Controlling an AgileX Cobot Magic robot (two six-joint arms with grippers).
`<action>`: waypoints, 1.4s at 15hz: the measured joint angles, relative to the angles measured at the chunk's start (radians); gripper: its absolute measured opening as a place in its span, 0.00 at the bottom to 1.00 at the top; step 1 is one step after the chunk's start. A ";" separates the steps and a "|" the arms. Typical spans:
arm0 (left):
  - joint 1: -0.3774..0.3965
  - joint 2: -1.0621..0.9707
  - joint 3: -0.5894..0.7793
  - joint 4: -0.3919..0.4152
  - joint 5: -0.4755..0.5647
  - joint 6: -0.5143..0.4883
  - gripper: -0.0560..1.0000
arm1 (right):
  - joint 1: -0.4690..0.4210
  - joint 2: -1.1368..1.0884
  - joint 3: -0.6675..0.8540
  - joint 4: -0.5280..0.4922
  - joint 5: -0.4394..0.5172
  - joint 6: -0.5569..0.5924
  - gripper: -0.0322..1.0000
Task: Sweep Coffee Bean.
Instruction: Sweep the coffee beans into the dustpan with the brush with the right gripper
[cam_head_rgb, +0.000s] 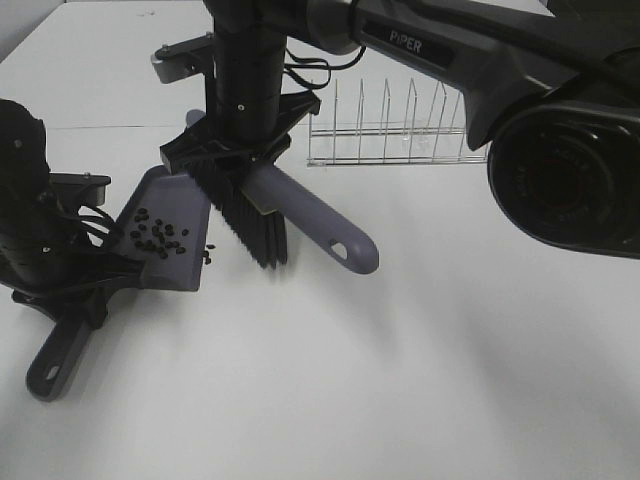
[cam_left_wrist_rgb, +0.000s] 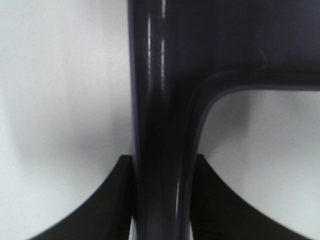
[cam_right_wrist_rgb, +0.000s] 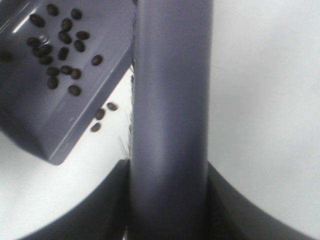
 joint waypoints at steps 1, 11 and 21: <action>0.000 0.000 0.000 0.000 0.001 0.000 0.30 | -0.001 0.000 -0.024 -0.053 0.000 0.004 0.29; 0.000 0.000 0.000 0.000 0.001 0.000 0.30 | -0.074 0.083 -0.051 -0.132 0.006 -0.031 0.29; 0.000 0.001 -0.001 0.000 -0.001 0.000 0.30 | 0.042 0.118 -0.075 0.043 -0.007 -0.135 0.29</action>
